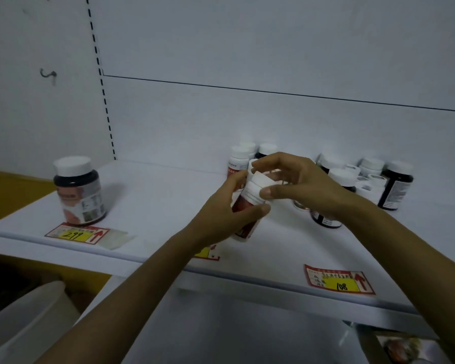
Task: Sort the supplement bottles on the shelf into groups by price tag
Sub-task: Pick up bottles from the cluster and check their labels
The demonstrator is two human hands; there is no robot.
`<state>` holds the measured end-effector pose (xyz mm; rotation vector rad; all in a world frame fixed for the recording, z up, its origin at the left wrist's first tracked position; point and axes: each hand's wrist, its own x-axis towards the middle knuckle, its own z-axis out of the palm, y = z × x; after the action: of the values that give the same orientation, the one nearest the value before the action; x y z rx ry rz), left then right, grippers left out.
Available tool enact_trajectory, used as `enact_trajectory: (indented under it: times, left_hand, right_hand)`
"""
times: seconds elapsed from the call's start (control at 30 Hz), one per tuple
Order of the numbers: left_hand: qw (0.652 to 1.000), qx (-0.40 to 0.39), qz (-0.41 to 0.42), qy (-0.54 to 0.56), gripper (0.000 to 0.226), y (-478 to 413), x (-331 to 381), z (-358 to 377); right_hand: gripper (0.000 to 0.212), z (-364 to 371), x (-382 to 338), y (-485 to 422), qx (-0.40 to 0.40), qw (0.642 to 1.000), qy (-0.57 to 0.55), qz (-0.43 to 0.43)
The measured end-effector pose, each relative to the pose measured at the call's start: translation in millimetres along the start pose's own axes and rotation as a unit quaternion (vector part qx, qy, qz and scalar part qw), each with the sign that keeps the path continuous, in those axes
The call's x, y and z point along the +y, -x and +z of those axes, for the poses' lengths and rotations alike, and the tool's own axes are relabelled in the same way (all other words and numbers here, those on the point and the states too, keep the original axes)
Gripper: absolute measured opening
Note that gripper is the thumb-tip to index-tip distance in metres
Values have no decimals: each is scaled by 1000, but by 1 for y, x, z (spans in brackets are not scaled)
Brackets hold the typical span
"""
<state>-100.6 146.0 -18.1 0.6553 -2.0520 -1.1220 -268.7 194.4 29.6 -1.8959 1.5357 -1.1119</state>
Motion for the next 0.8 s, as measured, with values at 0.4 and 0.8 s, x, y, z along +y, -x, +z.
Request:
enact_trajectory:
  times: [0.4, 0.8]
  left_hand:
    - [990, 63, -16, 122, 47, 9, -7, -16]
    - [952, 285, 37, -100, 60, 28, -22, -26]
  right_hand:
    - [45, 3, -11, 2, -17, 985, -167, 35]
    - [34, 82, -7, -11, 31, 987, -149, 47]
